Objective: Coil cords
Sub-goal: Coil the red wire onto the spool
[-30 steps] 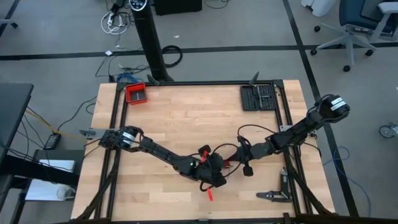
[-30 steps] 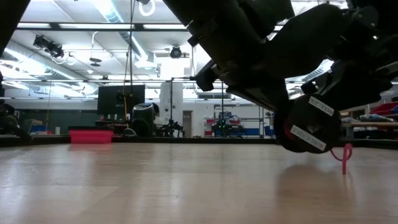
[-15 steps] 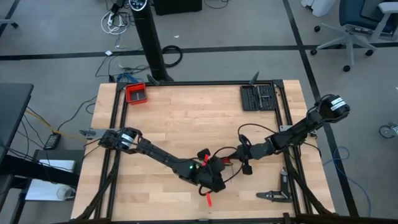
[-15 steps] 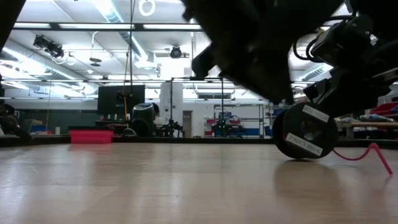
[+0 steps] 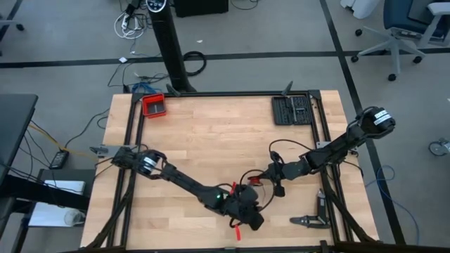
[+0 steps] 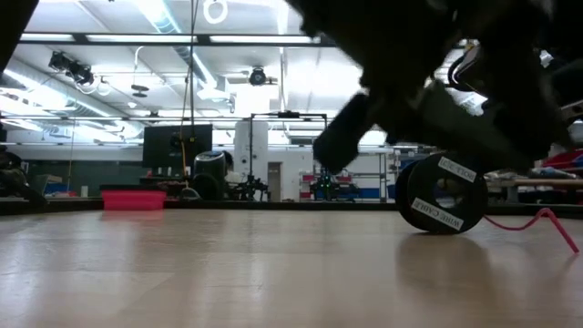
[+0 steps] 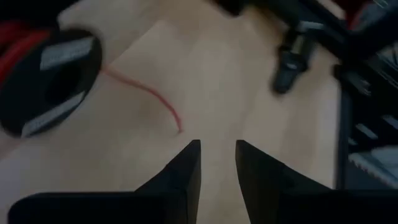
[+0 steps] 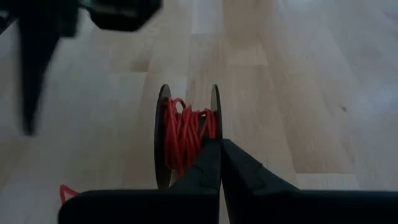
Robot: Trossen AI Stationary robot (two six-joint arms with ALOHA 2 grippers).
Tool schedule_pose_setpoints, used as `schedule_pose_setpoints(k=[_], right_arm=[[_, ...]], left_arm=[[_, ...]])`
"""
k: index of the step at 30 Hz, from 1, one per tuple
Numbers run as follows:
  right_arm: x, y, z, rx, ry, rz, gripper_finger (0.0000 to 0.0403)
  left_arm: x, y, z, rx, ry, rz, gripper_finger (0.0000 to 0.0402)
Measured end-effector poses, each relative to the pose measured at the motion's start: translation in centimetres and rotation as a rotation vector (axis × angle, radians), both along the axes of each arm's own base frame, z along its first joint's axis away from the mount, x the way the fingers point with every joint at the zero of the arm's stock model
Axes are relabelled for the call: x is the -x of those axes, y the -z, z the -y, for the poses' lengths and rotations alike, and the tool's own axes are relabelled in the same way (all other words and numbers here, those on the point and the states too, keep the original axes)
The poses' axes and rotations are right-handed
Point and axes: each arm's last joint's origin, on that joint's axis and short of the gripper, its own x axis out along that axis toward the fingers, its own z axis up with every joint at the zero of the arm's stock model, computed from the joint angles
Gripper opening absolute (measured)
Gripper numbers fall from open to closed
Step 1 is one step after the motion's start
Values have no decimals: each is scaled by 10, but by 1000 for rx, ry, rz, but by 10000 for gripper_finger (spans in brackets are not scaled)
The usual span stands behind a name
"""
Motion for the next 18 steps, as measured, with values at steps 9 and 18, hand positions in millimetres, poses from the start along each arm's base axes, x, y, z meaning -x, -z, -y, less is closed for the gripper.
schedule_pose_setpoints(k=[9, 18], right_arm=[[0, -1, 0, 1, -6, 6, 0], [0, -1, 0, 4, -9, 7, 0]], left_arm=[[-10, 25, -14, 205, -197, 3, 104], [-16, 20, -21, 218, -228, 60, 104]])
